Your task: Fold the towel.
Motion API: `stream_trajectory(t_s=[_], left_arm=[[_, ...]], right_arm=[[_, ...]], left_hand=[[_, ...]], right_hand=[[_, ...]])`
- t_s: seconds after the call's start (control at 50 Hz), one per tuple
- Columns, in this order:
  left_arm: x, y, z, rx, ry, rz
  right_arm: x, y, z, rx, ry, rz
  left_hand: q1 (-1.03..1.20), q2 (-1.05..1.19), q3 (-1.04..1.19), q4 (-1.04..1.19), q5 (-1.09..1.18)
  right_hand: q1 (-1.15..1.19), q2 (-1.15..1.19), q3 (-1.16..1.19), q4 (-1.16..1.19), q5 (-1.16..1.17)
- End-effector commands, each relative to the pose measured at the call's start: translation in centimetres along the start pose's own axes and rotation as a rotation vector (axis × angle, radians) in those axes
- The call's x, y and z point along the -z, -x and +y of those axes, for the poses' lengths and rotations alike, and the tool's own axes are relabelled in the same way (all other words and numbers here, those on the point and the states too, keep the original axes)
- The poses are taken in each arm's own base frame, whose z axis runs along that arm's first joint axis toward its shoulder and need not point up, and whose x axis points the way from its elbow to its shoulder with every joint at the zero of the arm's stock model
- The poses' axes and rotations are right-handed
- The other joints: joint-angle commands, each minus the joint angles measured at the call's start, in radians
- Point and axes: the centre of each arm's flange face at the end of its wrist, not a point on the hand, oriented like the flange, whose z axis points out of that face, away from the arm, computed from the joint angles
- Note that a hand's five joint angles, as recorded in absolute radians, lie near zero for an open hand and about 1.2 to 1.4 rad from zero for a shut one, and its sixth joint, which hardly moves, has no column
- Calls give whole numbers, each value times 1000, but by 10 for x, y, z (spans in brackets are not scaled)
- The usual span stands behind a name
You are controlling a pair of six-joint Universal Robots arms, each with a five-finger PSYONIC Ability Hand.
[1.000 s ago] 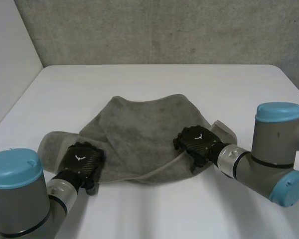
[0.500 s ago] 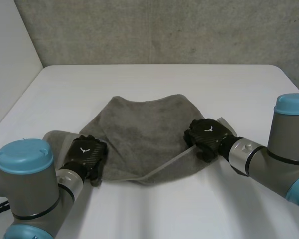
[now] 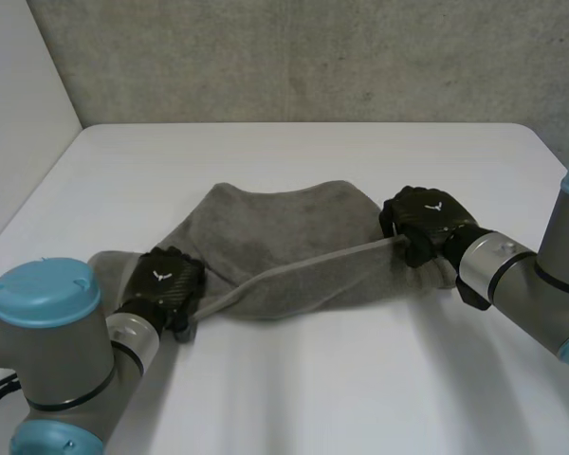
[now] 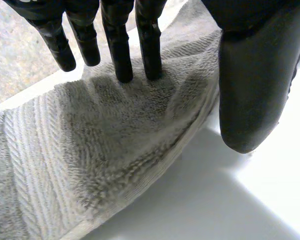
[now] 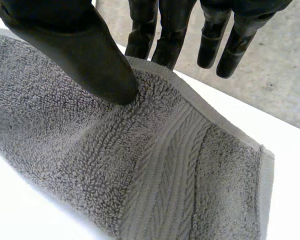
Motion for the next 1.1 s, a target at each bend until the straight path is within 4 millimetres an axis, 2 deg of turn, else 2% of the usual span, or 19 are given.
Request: stream_trajectory(t_s=[0.02, 0.2, 0.36, 0.4, 0.44, 0.46, 0.54, 0.66, 0.76, 0.84, 0.88, 0.9, 0.98, 1.0, 1.02, 1.04, 1.06, 1.08, 1.1], left_arm=[[-7, 7, -9, 6, -31, -23], [-13, 21, -8, 22, -26, -62], [-22, 35, -8, 31, -44, -106], [-23, 38, -7, 34, -41, -114], [-24, 41, -6, 38, -40, -118], [-24, 41, -6, 38, -40, -118], [-20, 35, -5, 38, -34, -60], [-1, 24, -4, 44, 46, 55], [10, 21, -3, 55, 112, 106], [16, 36, -15, 70, 132, 82], [12, 53, -28, 82, 100, 35], [12, 53, -28, 82, 99, 35], [3, 74, -53, 75, 26, -20], [3, 74, -53, 75, 26, -20], [-7, 82, -72, 44, -39, -30], [-7, 82, -72, 44, -40, -30], [-13, 86, -84, 21, -85, -30], [-13, 86, -84, 21, -86, -30], [-22, 88, -89, 4, -107, -22]], right_arm=[[-2, -10, -3, -50, -14, 20], [-2, -13, -4, -52, -14, 29], [-2, -24, -2, -63, -9, 56], [-1, -27, -1, -68, -3, 61], [-1, -28, 0, -72, 2, 61], [-1, -28, 0, -72, 2, 61], [1, -29, 5, -75, 19, 67], [11, -19, 13, -65, 62, 19], [22, -10, 12, -12, 81, -41], [32, -12, 2, 66, 92, -53], [35, -12, -1, 98, 99, -61], [37, -11, -3, 140, 100, -71], [35, -10, -11, 241, 79, -89], [33, -12, -17, 293, 60, -85], [28, -14, -24, 337, 37, -83], [21, -17, -29, 373, 14, -81], [21, -17, -29, 374, 14, -81], [10, -23, -35, 410, -5, -66], [-3, -28, -44, 440, -38, -53]], left_hand=[[6, 34, -42, -56, 51], [80, 107, -42, -56, 125], [209, 236, -42, -56, 254], [285, 313, -42, -56, 330], [601, 628, -42, -56, 646], [602, 630, -42, -56, 647], [883, 910, -42, -56, 928], [884, 911, -42, -56, 929], [884, 911, -42, -56, 929], [884, 911, -42, -56, 929], [884, 911, -42, -56, 929], [884, 911, -42, -56, 929], [884, 911, -42, -56, 929], [884, 911, -42, -56, 929], [884, 911, -42, -56, 929], [884, 911, -42, -56, 929], [884, 911, -42, -56, 929], [884, 911, -42, -56, 929], [884, 911, -42, -56, 929]], right_hand=[[54, 81, -50, -78, 51], [54, 81, -50, -78, 51], [54, 81, -50, -78, 51], [52, 78, -50, -78, 48], [51, 78, -50, -78, 48], [51, 78, -50, -78, 48], [51, 78, -50, -78, 48], [51, 78, -50, -78, 48], [51, 78, -50, -78, 48], [51, 78, -50, -78, 48], [51, 78, -50, -78, 48], [51, 78, -50, -78, 48], [51, 78, -50, -78, 48], [51, 78, -50, -78, 48], [51, 78, -50, -78, 48], [51, 78, -50, -78, 48], [51, 78, -50, -78, 48], [51, 78, -50, -78, 48], [54, 81, -50, -78, 51]])
